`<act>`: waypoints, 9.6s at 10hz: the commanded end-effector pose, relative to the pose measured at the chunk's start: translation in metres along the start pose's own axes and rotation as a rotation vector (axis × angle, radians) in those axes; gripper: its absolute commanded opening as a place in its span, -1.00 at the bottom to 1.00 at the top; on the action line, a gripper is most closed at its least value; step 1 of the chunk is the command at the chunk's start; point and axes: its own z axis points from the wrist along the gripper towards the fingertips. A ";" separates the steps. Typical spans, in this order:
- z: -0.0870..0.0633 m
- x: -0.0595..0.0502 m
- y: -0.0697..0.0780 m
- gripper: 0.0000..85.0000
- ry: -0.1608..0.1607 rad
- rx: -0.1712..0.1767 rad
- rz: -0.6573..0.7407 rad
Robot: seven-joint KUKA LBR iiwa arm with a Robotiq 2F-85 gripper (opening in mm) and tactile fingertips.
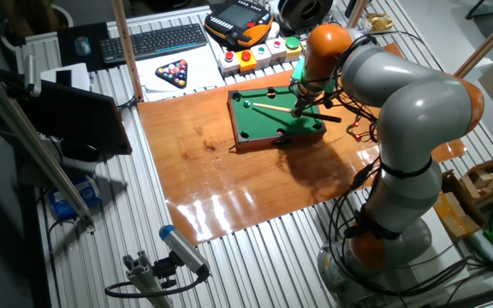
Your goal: Hit the pool ball
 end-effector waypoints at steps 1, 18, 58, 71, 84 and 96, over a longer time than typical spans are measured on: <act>0.001 0.000 -0.001 -0.98 0.000 0.001 0.001; 0.002 0.004 -0.027 -0.98 0.007 -0.001 0.120; -0.004 0.004 -0.019 -0.98 0.011 -0.028 -0.017; 0.011 -0.002 0.005 -0.98 0.091 0.061 -0.289; 0.034 0.002 0.029 -0.98 0.158 0.122 -0.465; 0.048 0.011 0.032 -0.98 0.194 0.145 -0.525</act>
